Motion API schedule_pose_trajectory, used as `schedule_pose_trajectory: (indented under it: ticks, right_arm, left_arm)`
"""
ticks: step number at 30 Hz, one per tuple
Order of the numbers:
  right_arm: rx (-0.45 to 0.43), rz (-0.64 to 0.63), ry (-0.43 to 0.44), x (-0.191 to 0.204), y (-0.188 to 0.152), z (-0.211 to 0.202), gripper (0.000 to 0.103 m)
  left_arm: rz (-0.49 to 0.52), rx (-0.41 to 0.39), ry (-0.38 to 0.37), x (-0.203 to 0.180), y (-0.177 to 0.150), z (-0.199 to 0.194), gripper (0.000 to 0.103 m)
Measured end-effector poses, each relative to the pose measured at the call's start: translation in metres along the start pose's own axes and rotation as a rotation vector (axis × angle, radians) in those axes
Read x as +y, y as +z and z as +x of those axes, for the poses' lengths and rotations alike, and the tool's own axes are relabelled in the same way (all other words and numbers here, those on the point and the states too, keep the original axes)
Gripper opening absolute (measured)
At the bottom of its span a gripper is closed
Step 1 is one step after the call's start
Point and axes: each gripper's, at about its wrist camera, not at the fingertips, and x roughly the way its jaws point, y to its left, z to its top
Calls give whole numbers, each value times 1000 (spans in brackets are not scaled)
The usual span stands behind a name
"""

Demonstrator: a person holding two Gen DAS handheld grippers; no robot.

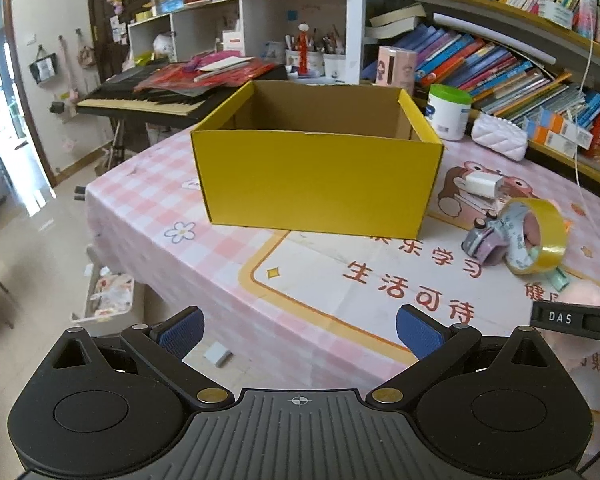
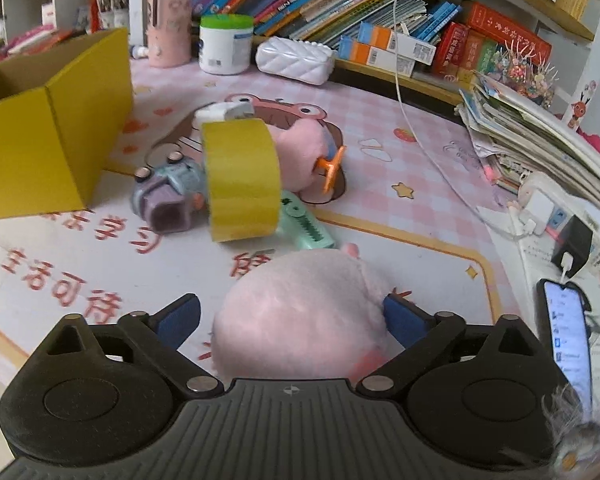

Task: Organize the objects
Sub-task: 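Grasp the pink plush pig with the right gripper, then grasp the purple-grey toy car with the left gripper while the right gripper holds the pig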

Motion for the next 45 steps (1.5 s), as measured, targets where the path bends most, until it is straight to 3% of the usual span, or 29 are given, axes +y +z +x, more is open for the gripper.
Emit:
schedule_pose_trajectory:
  ticks: [1,3,7,10,16,23,28,32,35,38,45]
  right_arm:
    - [-2,-5,-21,-1,-1,2,80]
    - [-10,-1,-43,-6,-3,4,76]
    - [-26,51,10,-22,-4,-2,70]
    - [-67,110,67,-36,-4,-17,69]
    - [-211,154,99,-61,0,-59,69]
    - [-245,177,102,-85,-7,-82,70]
    - [-263,172,63,-101,-11,-88,70]
    - [-254,165,47,-112,-14,-86,70]
    - [-243,154,49,-118,-16,-84,70]
    - [-238,131,66,-120,-17,-82,70]
    - [-229,66,136,-112,-19,-81,70]
  left_arm:
    - [2,-1,2,-1,0,0,103]
    - [11,-2,-2,-4,0,0,103]
    - [40,5,-37,-16,1,3,103]
    - [71,-3,-82,-29,3,4,103]
    - [122,11,-214,-61,5,13,103]
    - [223,36,-261,-106,8,29,101]
    - [227,13,-315,-130,17,39,85]
    - [240,-7,-294,-149,25,57,73]
    - [213,25,-249,-153,30,79,64]
    - [177,35,-218,-153,34,95,62]
    - [133,25,-243,-169,43,118,63]
